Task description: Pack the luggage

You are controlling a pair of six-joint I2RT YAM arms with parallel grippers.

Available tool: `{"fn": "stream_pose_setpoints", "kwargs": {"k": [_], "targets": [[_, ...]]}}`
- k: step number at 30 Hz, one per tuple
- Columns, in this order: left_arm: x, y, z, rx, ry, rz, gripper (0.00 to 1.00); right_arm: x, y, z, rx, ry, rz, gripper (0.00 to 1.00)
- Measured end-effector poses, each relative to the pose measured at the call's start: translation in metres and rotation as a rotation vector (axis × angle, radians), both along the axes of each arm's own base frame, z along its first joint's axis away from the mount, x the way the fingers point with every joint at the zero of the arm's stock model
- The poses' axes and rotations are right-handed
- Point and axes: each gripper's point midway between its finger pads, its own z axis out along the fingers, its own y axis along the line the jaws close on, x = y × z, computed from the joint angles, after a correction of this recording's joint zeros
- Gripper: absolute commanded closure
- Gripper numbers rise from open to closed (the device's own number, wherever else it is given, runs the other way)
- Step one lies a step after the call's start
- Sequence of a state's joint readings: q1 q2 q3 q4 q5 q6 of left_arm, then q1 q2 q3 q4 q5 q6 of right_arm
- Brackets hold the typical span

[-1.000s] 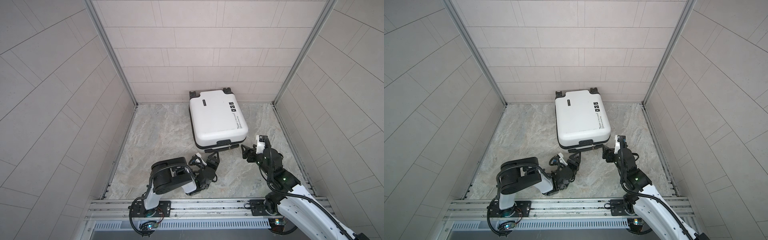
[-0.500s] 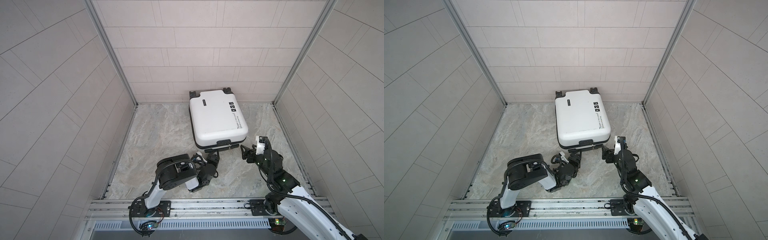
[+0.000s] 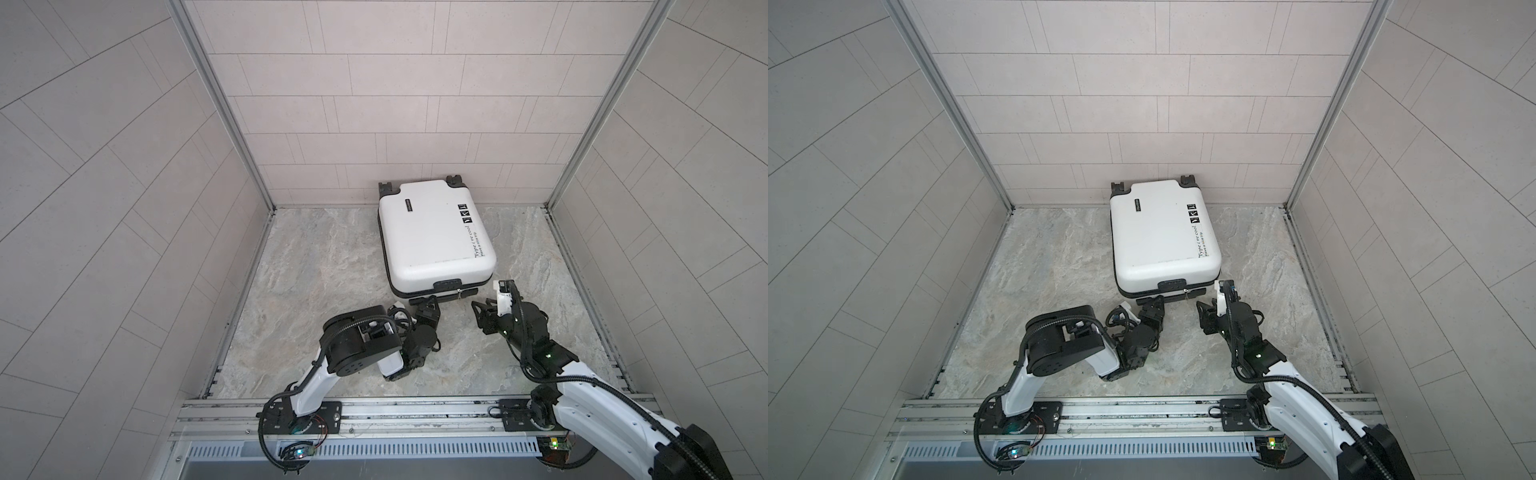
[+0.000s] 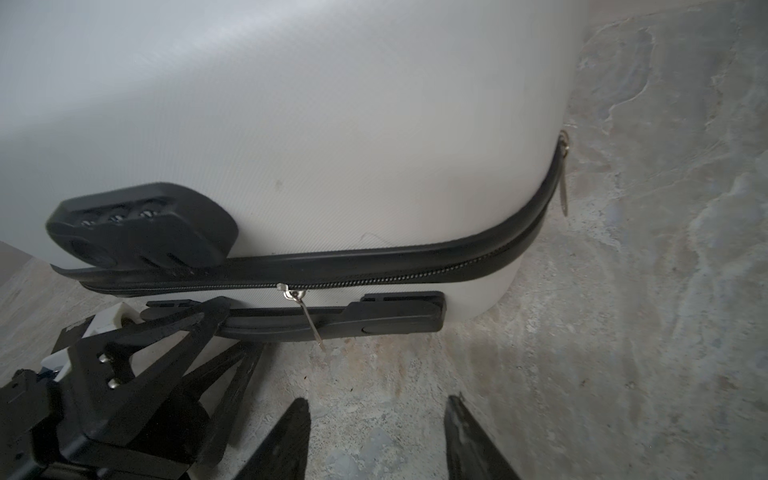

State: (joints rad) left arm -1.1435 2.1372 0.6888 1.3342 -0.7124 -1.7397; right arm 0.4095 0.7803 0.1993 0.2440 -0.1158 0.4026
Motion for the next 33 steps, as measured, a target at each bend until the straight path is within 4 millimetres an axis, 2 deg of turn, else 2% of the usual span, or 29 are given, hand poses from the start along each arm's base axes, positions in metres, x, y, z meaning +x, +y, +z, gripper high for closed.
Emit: {"fn": "stream_pose_setpoints", "kwargs": {"k": [11,17,26,33], "targets": [[0.003,0.001,0.003,-0.034,-0.007,0.026,0.63,0.006,0.035,-0.008,-0.017,-0.018,0.125,0.57],[0.003,0.001,0.006,-0.048,-0.014,0.029,0.69,0.014,0.037,-0.007,-0.022,-0.036,0.107,0.59],[0.003,0.001,0.007,-0.053,-0.016,0.031,0.70,0.024,0.039,-0.016,-0.027,-0.027,0.084,0.66],[0.003,0.001,0.007,-0.054,-0.017,0.031,0.70,0.033,0.043,-0.012,-0.006,-0.046,0.079,0.72]]}}
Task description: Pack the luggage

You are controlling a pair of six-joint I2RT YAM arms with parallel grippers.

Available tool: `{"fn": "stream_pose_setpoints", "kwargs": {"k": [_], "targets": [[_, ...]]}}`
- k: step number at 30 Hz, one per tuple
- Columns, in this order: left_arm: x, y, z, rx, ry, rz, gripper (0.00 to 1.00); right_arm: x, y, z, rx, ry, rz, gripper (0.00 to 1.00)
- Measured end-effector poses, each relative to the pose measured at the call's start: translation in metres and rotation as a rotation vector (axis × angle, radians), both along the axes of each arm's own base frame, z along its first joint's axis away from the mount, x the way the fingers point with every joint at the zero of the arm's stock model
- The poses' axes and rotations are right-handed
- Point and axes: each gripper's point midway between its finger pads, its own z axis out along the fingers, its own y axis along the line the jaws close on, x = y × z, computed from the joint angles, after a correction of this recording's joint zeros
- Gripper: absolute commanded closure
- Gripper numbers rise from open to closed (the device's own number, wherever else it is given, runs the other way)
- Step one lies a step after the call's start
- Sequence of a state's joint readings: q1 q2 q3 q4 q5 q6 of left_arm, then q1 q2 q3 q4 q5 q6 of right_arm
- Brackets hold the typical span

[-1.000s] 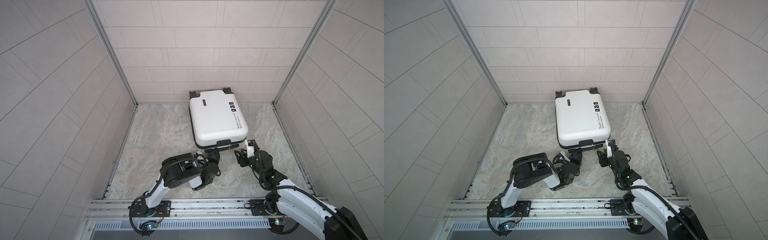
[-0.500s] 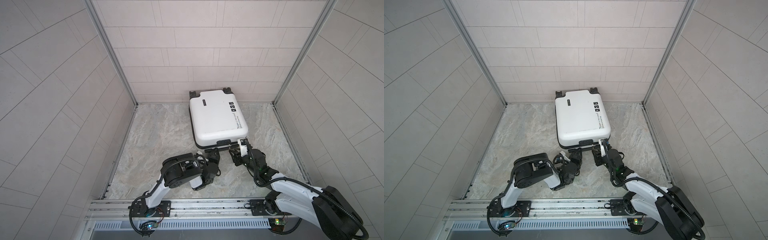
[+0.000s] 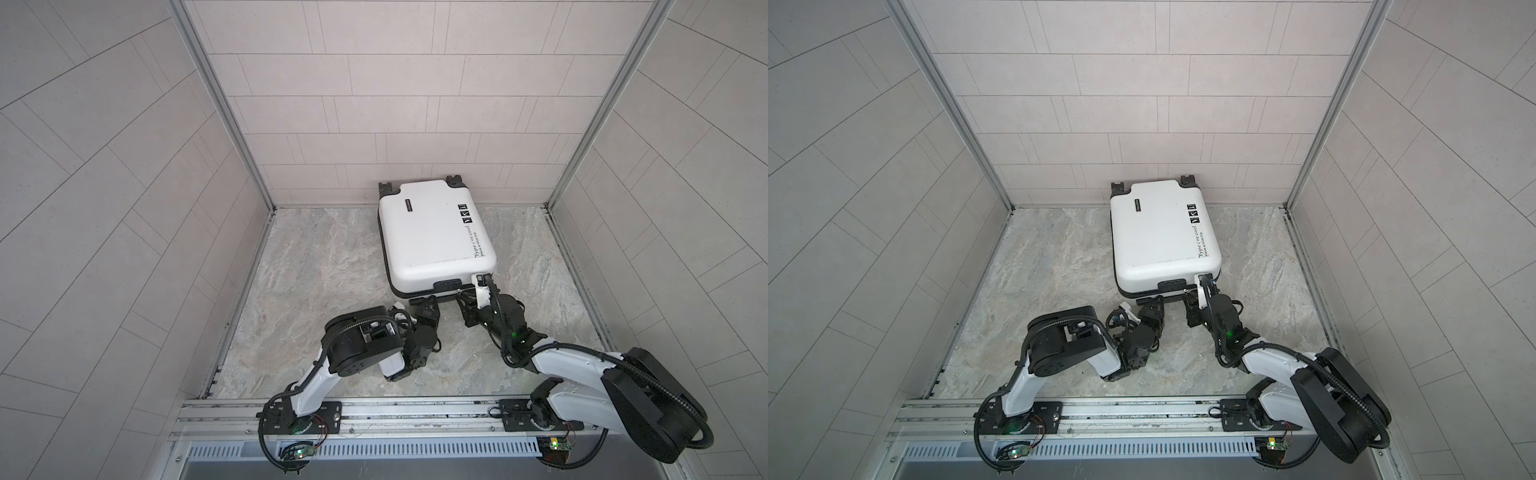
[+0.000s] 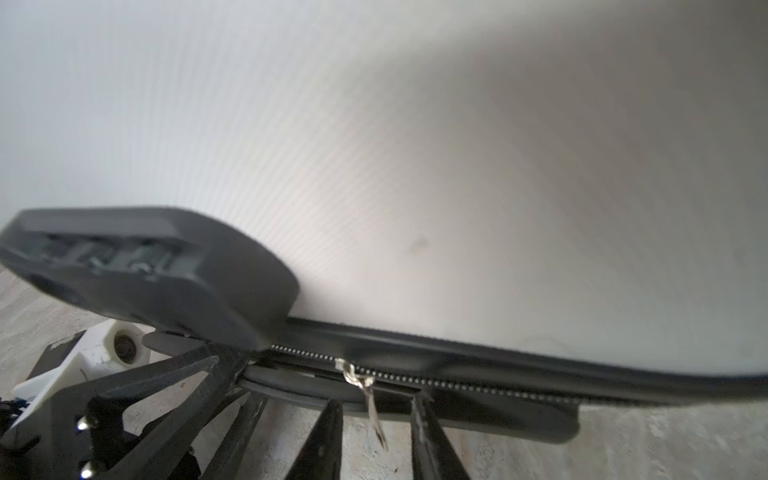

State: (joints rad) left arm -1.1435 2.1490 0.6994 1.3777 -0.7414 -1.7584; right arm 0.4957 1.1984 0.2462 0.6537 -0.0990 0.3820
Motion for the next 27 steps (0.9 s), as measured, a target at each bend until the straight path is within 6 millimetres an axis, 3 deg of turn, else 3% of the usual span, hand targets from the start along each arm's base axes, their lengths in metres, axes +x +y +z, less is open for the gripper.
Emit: {"fn": "stream_pose_setpoints", "kwargs": {"k": [12,20,27], "targets": [[0.001,0.000,0.001,-0.002,-0.001,0.001,0.71,0.011,0.007,0.002,0.031,-0.021,-0.006,0.80],[0.002,0.001,0.001,-0.002,-0.001,0.003,0.71,0.015,0.006,-0.003,0.046,-0.010,-0.028,0.99],[0.002,0.001,0.001,-0.002,-0.002,0.004,0.79,0.017,0.003,-0.003,0.049,-0.009,-0.042,1.00]]}}
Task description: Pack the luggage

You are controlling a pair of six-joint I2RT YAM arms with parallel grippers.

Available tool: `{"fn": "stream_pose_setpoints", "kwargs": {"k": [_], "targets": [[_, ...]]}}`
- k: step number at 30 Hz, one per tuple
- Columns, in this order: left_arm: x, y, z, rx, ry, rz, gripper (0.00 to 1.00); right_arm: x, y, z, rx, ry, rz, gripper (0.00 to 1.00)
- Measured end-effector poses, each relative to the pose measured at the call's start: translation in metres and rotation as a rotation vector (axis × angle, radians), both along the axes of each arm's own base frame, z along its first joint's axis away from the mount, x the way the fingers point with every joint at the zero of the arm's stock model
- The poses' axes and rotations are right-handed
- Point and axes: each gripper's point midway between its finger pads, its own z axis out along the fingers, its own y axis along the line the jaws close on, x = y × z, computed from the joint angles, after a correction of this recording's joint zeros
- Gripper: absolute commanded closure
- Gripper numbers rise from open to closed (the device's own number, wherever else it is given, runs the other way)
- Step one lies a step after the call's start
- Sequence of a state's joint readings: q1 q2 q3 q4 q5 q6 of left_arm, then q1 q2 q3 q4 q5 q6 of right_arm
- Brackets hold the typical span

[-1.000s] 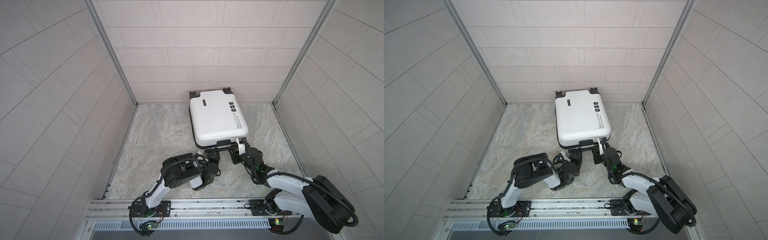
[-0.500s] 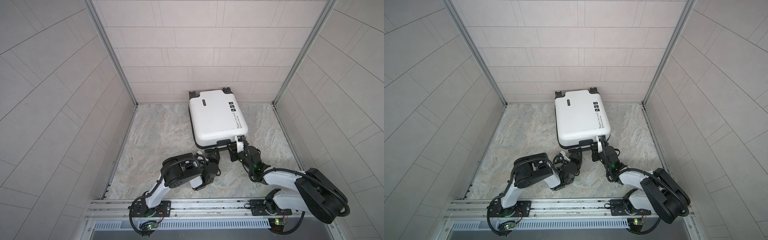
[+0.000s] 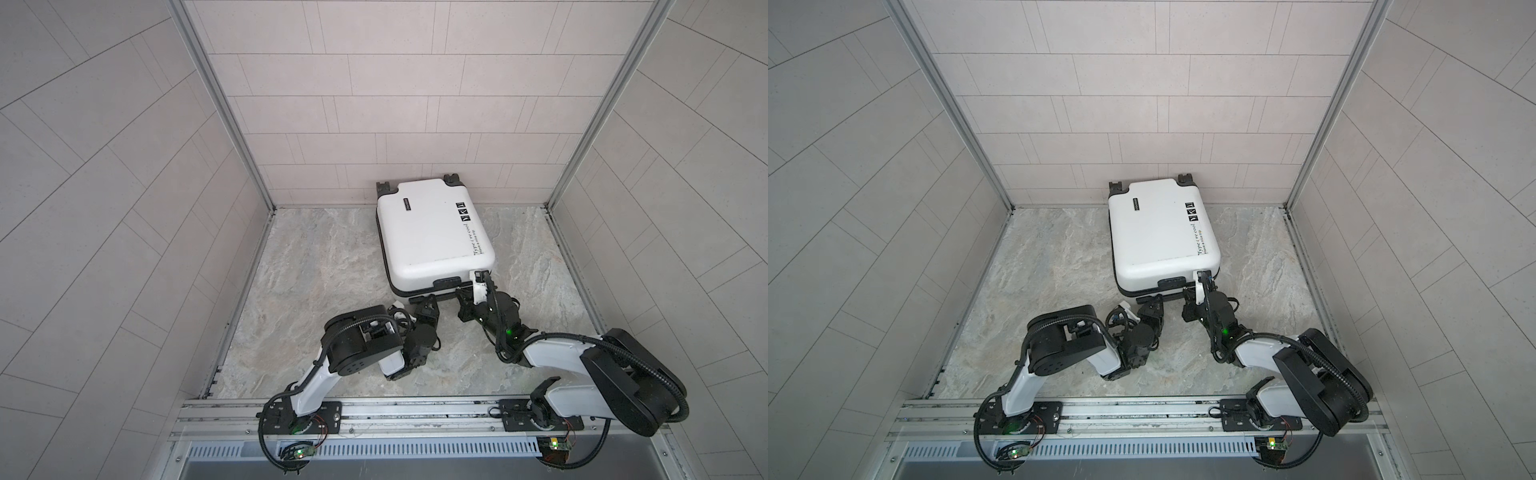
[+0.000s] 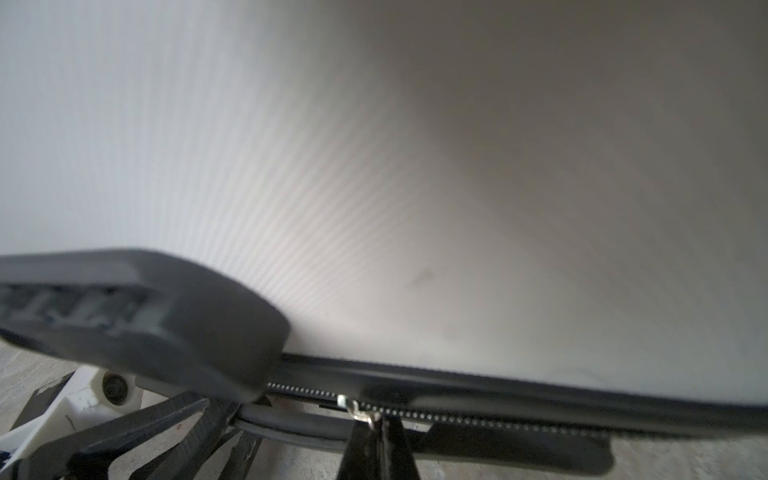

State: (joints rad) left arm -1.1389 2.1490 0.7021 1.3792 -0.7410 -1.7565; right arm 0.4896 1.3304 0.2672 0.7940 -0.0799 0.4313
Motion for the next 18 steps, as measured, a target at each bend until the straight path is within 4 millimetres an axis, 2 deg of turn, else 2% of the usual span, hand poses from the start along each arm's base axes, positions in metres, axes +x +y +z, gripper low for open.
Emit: {"fn": "stream_pose_setpoints", "kwargs": {"k": [2,6,18], "targets": [[0.000,0.000,0.000,0.001,0.000,0.001,0.84,0.000,-0.001,0.000,0.002,0.003,-0.004,1.00],[0.000,0.001,0.000,0.001,-0.001,0.004,1.00,0.000,-0.007,0.001,0.001,0.010,-0.018,1.00],[0.000,0.001,0.000,0.006,-0.001,0.004,1.00,0.003,-0.028,0.001,-0.014,0.024,-0.073,1.00]]}}
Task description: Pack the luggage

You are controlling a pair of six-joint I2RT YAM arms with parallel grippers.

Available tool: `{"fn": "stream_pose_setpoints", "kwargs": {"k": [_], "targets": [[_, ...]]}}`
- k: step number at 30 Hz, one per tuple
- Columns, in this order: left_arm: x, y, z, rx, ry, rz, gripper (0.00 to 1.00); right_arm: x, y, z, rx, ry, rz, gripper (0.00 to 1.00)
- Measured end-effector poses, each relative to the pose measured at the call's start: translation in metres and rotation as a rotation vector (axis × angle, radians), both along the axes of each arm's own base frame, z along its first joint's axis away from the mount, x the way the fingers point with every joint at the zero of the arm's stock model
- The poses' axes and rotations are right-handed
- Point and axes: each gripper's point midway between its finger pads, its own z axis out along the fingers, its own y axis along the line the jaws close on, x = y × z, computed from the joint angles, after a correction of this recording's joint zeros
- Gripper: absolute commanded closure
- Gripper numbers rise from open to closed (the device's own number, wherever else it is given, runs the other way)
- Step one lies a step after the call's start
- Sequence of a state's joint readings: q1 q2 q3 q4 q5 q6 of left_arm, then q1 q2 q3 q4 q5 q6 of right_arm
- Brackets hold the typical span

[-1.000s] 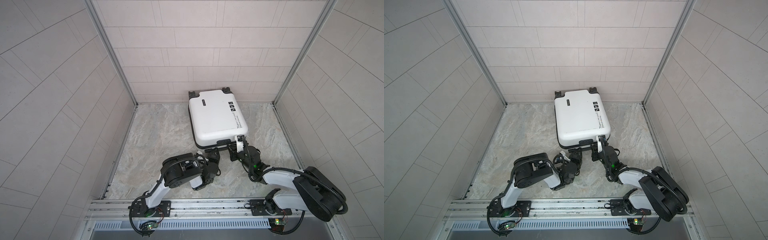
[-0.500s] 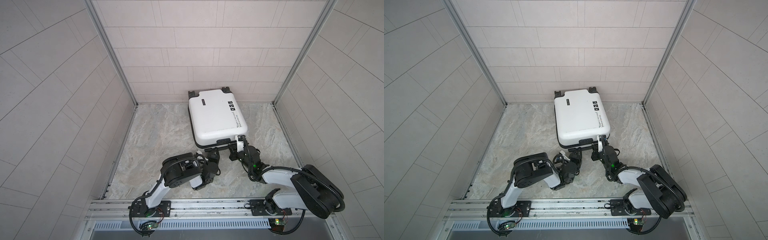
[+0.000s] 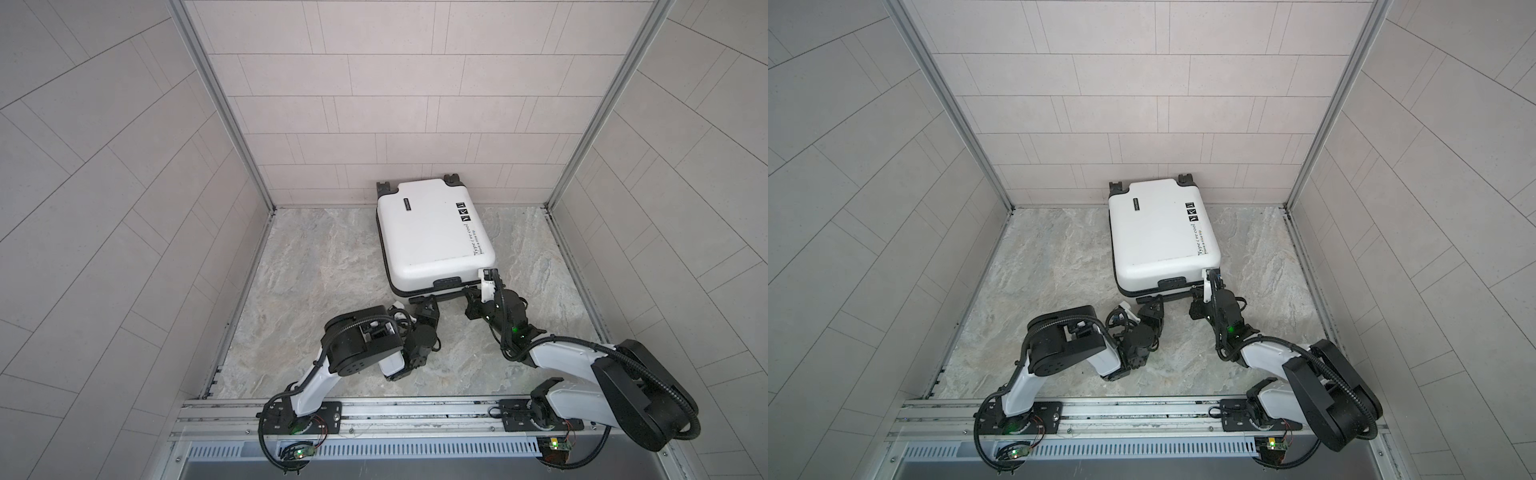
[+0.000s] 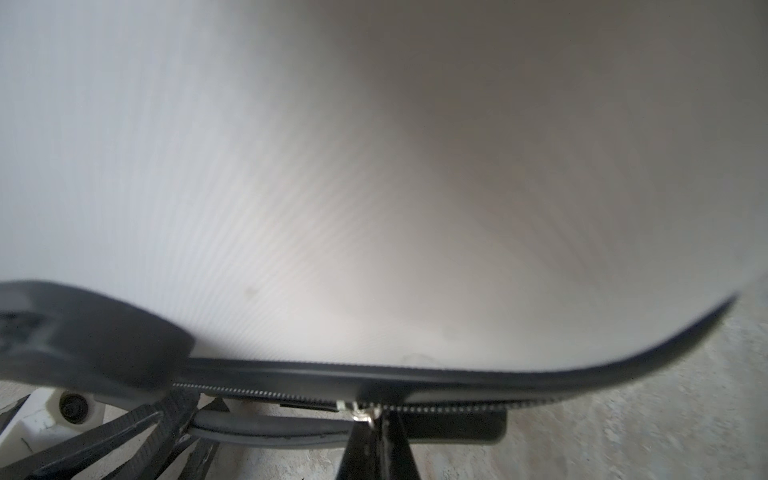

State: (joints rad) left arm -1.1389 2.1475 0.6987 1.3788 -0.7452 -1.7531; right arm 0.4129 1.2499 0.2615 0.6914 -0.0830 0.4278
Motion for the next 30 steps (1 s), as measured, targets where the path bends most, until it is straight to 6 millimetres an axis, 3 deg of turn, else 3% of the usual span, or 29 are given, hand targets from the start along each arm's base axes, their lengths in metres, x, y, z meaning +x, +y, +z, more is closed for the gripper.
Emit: {"fn": "stream_pose_setpoints", "kwargs": {"k": [30], "targets": [[-0.006,0.006,0.000,0.035,0.007,-0.037,1.00,0.000,-0.040,0.001,0.032,0.012,-0.065,1.00]]}}
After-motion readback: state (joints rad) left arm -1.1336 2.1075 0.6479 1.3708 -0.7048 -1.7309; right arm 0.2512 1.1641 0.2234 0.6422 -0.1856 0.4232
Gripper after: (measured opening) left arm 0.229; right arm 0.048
